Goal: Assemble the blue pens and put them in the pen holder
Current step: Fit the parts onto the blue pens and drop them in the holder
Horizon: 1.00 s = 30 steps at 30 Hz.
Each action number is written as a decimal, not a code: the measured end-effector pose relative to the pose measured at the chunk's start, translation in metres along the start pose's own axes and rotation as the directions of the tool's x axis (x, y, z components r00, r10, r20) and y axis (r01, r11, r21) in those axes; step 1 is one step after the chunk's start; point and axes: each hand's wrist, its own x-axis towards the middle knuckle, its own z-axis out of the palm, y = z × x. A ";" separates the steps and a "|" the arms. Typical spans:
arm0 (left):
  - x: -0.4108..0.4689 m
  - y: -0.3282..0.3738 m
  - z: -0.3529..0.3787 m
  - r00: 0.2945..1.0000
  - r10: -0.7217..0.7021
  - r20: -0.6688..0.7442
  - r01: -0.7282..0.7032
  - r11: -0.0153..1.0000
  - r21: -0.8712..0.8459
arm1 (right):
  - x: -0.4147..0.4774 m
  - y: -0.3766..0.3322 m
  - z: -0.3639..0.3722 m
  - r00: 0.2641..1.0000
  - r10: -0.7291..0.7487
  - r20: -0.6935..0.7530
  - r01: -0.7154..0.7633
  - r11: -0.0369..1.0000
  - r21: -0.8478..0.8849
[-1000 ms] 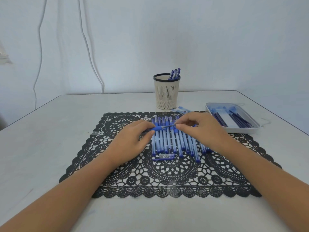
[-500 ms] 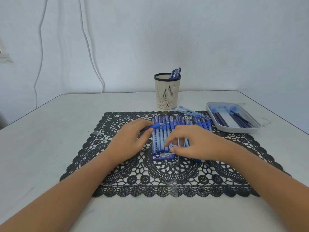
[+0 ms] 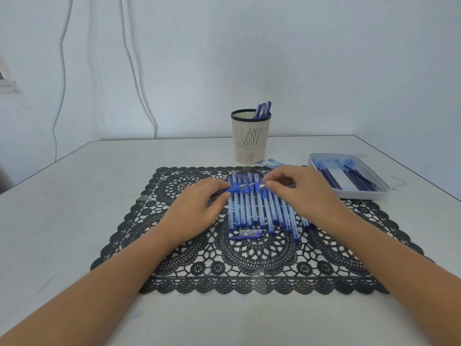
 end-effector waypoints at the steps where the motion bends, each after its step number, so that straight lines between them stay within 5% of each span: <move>1: 0.000 0.000 0.000 1.000 0.003 0.004 -0.003 1.000 0.000 | 0.000 0.001 0.000 0.999 0.012 -0.044 -0.010 1.000 0.027; 6: -0.001 0.002 0.001 1.000 0.023 0.012 -0.023 1.000 0.001 | 0.000 0.002 0.004 0.995 0.023 -0.096 -0.015 0.996 0.088; 22: -0.002 0.008 0.001 0.999 0.054 0.009 -0.054 0.998 -0.022 | -0.002 0.001 0.011 0.997 -0.060 0.045 0.054 0.991 0.122; 30: -0.002 0.011 0.002 0.993 0.113 0.022 -0.112 0.993 -0.026 | -0.005 0.000 0.011 0.994 -0.013 0.108 0.011 1.000 0.022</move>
